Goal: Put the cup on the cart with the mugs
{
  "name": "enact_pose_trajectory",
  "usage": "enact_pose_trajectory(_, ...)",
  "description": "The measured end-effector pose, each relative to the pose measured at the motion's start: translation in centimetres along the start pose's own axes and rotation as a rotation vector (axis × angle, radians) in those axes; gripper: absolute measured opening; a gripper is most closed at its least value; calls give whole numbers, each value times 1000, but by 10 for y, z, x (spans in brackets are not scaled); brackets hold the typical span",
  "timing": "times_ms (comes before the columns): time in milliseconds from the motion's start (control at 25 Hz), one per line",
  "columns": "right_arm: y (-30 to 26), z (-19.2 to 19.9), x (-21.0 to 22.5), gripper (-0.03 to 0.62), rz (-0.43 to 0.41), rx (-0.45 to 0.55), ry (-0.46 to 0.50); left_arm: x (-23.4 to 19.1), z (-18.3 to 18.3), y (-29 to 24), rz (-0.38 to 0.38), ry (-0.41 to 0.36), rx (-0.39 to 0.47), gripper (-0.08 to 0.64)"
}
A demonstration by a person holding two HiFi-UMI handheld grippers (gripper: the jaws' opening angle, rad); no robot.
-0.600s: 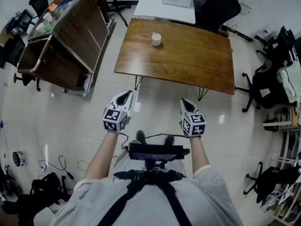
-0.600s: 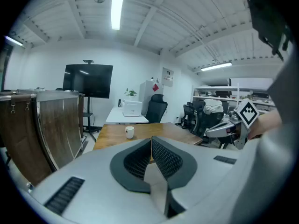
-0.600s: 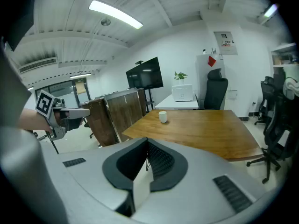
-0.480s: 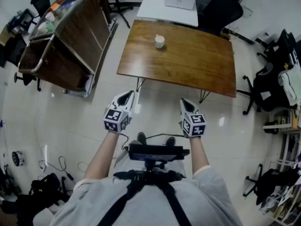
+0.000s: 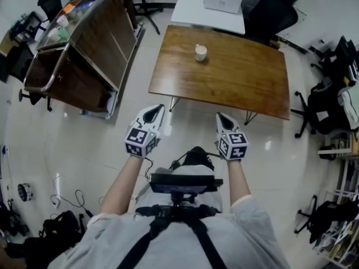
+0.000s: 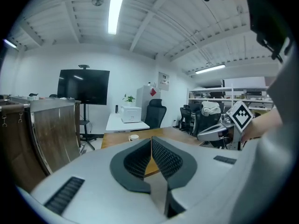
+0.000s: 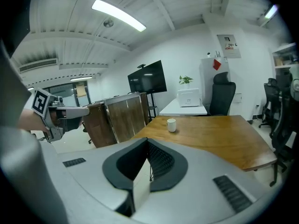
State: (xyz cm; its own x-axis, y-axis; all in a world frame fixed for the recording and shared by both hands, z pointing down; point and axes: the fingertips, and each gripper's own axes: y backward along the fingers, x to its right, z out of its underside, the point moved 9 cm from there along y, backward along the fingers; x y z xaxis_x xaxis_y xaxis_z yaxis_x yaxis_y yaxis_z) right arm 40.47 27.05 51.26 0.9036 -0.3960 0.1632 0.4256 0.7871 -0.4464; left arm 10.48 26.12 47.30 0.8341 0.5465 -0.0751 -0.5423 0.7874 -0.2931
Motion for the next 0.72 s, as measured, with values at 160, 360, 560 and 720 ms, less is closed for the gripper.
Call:
enact_pose_trajectory(160, -18, -8, 4, 0, -11, -10, -7, -12, -6, -19, 7, 3, -2, 12)
enact_pose_trajectory(360, -64, -20, 29, 0, -20, -26, -9, -32, -16, -64, 2, 0, -13, 12)
enact_pose_trajectory(560, -124, -45, 61, 0, -32, -34, -15, -60, -25, -119, -17, 28, -38, 12)
enact_pose_trajectory(720, -170, -58, 84, 0, -19, -55, 5, -79, -36, -159, -27, 24, -54, 12)
